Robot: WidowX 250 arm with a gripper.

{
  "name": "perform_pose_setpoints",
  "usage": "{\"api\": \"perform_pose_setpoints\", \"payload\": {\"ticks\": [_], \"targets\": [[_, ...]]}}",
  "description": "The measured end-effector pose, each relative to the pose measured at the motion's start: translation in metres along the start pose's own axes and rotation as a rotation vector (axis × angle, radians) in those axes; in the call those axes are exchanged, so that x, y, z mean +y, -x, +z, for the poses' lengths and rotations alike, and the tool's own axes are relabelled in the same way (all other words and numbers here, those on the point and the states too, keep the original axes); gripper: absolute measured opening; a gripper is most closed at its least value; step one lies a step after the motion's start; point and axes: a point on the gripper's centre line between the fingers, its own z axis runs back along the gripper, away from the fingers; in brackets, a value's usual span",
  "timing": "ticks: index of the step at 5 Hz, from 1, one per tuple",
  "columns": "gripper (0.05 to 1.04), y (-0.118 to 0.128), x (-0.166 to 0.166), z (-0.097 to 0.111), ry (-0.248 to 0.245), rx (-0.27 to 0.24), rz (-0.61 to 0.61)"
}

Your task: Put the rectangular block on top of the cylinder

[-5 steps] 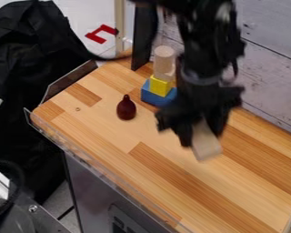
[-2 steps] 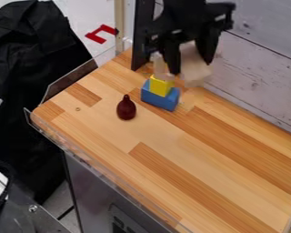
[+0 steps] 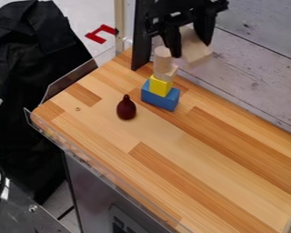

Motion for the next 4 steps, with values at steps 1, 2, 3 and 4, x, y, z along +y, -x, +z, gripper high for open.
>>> {"api": "perform_pose_setpoints", "payload": {"ticks": [1,2,3,4], "targets": [[0.559,-0.007,-0.002,-0.001,-0.004,0.002,0.024],[0.559,-0.014,-0.002,-0.002,-0.01,-0.001,0.057],[0.559,-0.023,-0.001,-0.004,-0.031,0.005,0.081],[0.559,-0.033,-0.001,-0.008,-0.075,0.005,0.085]]}}
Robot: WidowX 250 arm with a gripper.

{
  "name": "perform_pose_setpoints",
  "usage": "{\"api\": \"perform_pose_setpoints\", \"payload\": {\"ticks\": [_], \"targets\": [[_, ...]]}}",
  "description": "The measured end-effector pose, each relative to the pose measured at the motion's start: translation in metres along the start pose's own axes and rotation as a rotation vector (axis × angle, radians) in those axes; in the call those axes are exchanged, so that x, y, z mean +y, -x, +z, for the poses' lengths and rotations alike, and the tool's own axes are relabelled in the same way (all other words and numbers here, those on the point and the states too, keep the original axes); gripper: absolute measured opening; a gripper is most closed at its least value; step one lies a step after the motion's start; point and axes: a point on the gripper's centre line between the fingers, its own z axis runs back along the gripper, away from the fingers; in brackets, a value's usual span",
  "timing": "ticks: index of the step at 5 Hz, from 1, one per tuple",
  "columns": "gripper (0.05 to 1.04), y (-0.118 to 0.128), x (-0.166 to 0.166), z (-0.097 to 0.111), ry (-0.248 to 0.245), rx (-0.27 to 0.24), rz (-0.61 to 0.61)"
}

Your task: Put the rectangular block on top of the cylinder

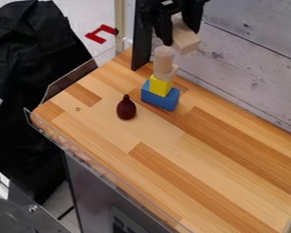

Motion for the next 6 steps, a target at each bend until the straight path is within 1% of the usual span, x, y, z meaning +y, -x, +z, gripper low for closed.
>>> {"api": "perform_pose_setpoints", "payload": {"ticks": [2,3,4,5,6], "targets": [[0.559,-0.013,0.001,-0.013,-0.042,0.014,0.02],[0.559,-0.016,0.001,-0.018,-0.052,0.02,0.024],[0.559,-0.017,0.004,-0.027,-0.074,0.035,0.028],[0.559,-0.02,0.003,-0.03,-0.077,0.042,0.031],[0.559,-0.019,0.005,-0.036,-0.089,0.058,0.032]]}}
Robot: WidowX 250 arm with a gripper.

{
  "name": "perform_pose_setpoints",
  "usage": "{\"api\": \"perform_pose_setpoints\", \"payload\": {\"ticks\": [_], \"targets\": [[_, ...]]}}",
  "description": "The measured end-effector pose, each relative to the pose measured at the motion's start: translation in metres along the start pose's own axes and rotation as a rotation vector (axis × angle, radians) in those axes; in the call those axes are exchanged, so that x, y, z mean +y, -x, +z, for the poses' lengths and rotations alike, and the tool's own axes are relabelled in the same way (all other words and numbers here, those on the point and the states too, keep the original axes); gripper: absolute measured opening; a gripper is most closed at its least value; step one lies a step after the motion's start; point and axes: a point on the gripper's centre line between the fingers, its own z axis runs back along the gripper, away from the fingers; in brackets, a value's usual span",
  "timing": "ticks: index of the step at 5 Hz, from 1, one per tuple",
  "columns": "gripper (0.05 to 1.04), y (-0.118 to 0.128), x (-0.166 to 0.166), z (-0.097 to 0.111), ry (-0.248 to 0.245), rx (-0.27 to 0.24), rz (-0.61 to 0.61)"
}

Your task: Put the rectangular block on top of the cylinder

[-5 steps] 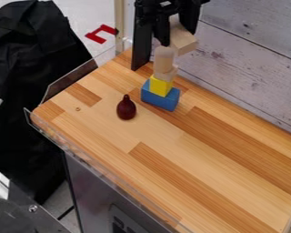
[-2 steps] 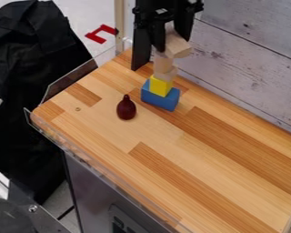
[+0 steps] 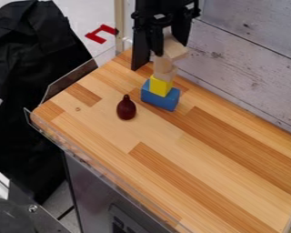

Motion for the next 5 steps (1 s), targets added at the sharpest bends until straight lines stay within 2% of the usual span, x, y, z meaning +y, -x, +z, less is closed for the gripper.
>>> {"api": "perform_pose_setpoints", "payload": {"ticks": [2,5], "targets": [[0.559,-0.0017,-0.0006,-0.0048,0.005,0.026,-0.001],[0.559,-0.0028,-0.0006,-0.0051,0.015,0.036,-0.004]]}}
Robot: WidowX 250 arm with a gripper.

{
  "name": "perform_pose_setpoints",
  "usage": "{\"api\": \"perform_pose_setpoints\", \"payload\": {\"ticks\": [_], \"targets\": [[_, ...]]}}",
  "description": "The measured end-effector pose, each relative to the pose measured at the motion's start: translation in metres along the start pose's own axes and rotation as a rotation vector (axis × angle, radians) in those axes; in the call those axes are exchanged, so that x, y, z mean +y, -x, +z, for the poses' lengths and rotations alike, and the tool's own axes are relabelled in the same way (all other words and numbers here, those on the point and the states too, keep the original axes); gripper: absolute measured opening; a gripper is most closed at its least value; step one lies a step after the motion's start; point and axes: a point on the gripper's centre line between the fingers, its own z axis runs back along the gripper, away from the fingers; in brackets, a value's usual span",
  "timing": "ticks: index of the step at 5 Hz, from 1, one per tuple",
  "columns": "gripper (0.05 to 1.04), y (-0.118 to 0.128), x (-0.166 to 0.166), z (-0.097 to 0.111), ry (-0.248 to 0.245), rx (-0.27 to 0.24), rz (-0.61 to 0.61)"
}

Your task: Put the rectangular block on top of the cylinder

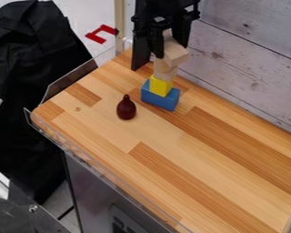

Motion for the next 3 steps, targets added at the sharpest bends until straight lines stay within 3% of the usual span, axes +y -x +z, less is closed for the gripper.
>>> {"api": "perform_pose_setpoints", "payload": {"ticks": [1,2,3], "targets": [[0.559,-0.0016,0.0,0.0006,0.008,0.004,0.006],[0.619,-0.0021,0.0003,0.0005,0.015,0.011,0.01],[0.912,-0.0049,0.0021,0.002,0.019,0.016,0.012]]}}
